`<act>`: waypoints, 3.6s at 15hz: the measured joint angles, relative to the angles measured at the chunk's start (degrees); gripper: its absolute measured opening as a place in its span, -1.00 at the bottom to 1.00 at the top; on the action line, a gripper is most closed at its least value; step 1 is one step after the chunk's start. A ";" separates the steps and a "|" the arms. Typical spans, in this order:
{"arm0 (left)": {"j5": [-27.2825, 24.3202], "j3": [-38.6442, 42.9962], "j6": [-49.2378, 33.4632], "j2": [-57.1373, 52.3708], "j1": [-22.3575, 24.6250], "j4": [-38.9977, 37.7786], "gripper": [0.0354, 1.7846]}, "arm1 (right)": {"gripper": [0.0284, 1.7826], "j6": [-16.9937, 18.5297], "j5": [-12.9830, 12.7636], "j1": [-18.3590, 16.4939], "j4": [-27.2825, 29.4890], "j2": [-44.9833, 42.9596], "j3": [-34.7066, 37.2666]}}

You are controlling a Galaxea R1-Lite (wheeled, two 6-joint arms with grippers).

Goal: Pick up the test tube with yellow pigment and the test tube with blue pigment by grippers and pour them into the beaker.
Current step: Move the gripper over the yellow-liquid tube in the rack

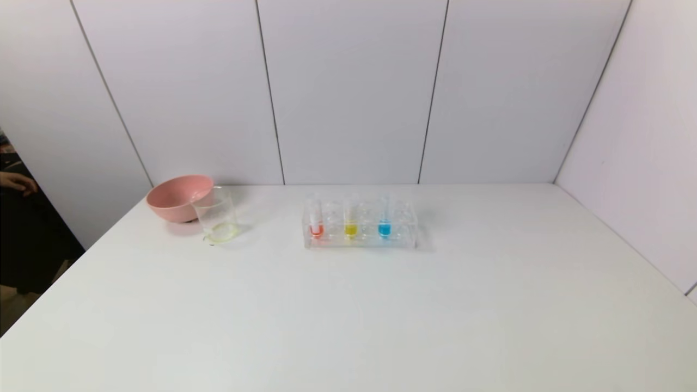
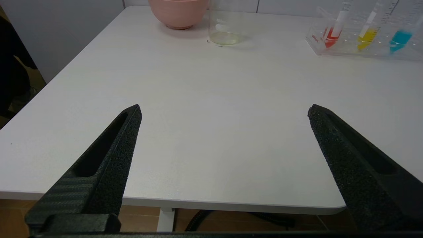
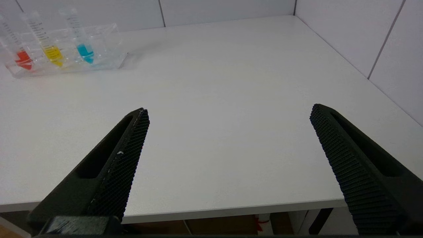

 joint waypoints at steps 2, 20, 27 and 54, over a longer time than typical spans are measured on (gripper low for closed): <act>0.04 0.00 0.00 0.00 0.00 0.00 0.98 | 0.99 0.00 0.00 0.00 0.00 0.00 0.00; 0.01 0.00 0.00 0.00 0.00 0.00 0.98 | 0.99 0.00 0.00 0.00 0.00 0.00 0.00; 0.01 0.00 -0.02 0.00 0.00 0.00 0.98 | 0.99 0.00 0.00 0.00 0.00 0.00 0.00; -0.33 -2.69 0.52 0.02 0.00 0.55 0.98 | 0.99 0.00 0.00 0.00 0.00 0.00 0.00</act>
